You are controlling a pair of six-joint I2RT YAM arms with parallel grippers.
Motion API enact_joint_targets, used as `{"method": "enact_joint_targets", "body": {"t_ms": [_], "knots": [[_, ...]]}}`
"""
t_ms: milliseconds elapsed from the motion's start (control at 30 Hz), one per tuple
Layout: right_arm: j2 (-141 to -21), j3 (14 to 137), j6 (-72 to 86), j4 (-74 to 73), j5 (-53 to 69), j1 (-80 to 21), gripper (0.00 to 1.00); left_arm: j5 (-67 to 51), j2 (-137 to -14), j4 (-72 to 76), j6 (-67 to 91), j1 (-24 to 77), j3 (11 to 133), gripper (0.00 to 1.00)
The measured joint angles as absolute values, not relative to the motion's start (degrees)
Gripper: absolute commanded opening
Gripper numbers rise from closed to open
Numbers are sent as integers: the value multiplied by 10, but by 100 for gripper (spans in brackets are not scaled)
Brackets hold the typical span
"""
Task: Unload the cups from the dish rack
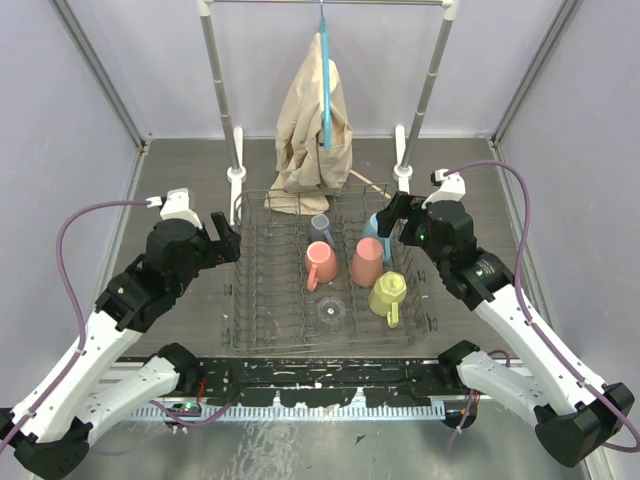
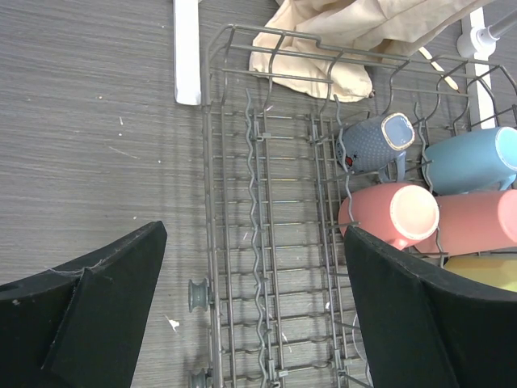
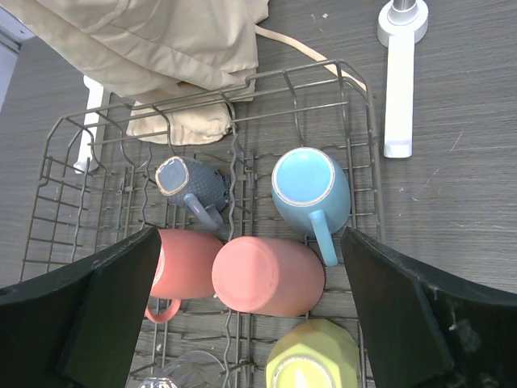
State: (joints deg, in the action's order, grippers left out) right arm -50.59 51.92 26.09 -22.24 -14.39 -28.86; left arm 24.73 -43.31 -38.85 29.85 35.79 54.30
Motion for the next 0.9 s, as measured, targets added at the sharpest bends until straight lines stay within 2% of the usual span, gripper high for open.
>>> {"method": "enact_joint_targets", "body": {"t_ms": [533, 900], "knots": [[-501, 518, 251, -212, -132, -289, 100, 245, -431, -389, 298, 358, 543, 98], [-508, 478, 272, -201, -52, -307, 93, 240, -431, -383, 302, 358, 527, 98]]}}
